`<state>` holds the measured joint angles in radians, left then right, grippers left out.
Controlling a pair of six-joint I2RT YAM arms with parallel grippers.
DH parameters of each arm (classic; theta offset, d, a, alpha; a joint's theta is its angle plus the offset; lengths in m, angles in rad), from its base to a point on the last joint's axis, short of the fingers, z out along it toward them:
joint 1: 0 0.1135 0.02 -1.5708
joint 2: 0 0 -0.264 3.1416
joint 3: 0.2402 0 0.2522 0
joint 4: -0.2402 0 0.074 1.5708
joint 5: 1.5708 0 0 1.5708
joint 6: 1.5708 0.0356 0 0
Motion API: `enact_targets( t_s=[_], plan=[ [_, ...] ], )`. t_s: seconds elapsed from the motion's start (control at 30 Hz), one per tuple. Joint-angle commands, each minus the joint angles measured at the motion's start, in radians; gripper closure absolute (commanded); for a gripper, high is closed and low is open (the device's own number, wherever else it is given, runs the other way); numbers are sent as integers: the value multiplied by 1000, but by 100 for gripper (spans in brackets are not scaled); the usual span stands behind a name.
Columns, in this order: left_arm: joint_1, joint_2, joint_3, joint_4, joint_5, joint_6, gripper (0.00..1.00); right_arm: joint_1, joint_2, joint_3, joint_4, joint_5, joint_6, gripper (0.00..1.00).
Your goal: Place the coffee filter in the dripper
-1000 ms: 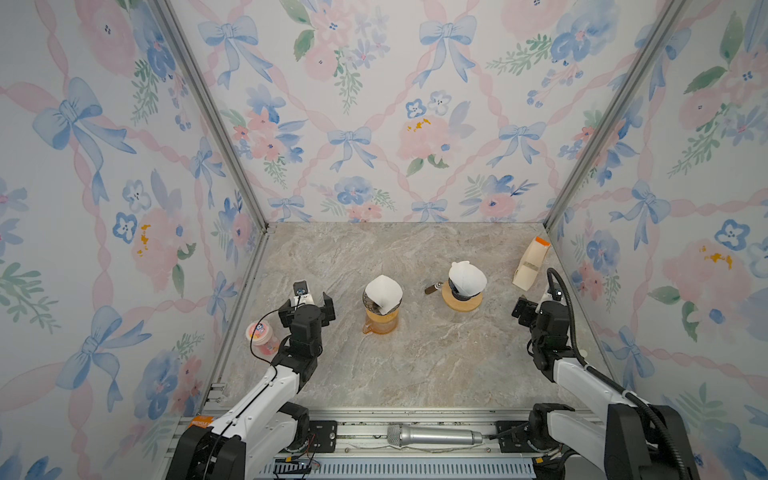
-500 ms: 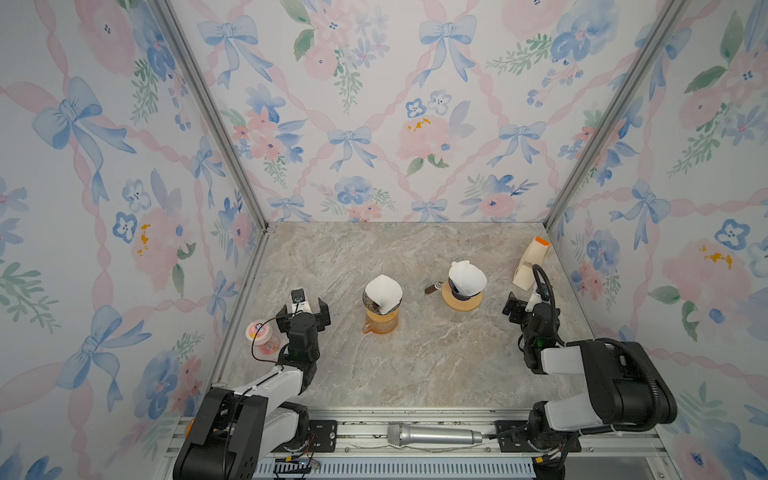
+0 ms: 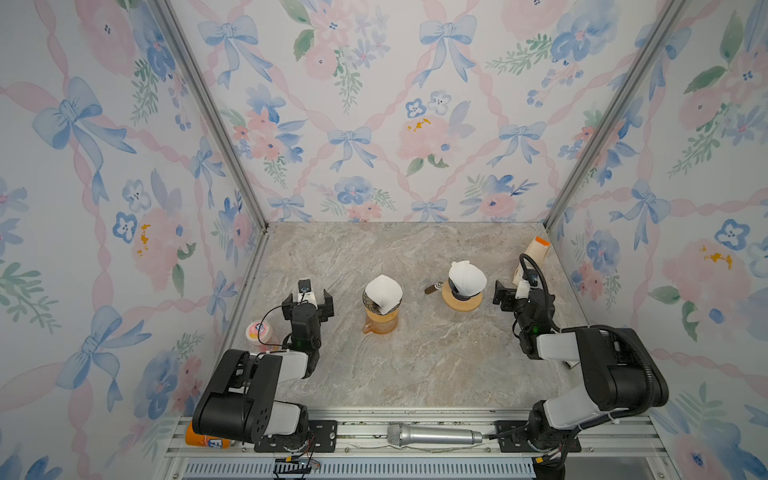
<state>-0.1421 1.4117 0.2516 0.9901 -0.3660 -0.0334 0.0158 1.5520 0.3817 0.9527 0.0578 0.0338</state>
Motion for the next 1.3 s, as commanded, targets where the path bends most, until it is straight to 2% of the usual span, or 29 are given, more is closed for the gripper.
enact_targets(
  t_s=[0.0, 0.3, 0.37, 1.27],
  plan=[
    [22, 53, 11, 93, 58, 38, 2, 5, -4, 8, -43, -18, -22, 3],
    [60, 131, -5, 180, 129, 12, 2, 5, -4, 9, -46, -18, -22, 4],
    [68, 165, -25, 268, 141, 16, 2, 5, -4, 10, -46, -17, -22, 4],
    [70, 159, -19, 242, 139, 10, 2, 6, -4, 11, -47, -16, -22, 4]
  ],
)
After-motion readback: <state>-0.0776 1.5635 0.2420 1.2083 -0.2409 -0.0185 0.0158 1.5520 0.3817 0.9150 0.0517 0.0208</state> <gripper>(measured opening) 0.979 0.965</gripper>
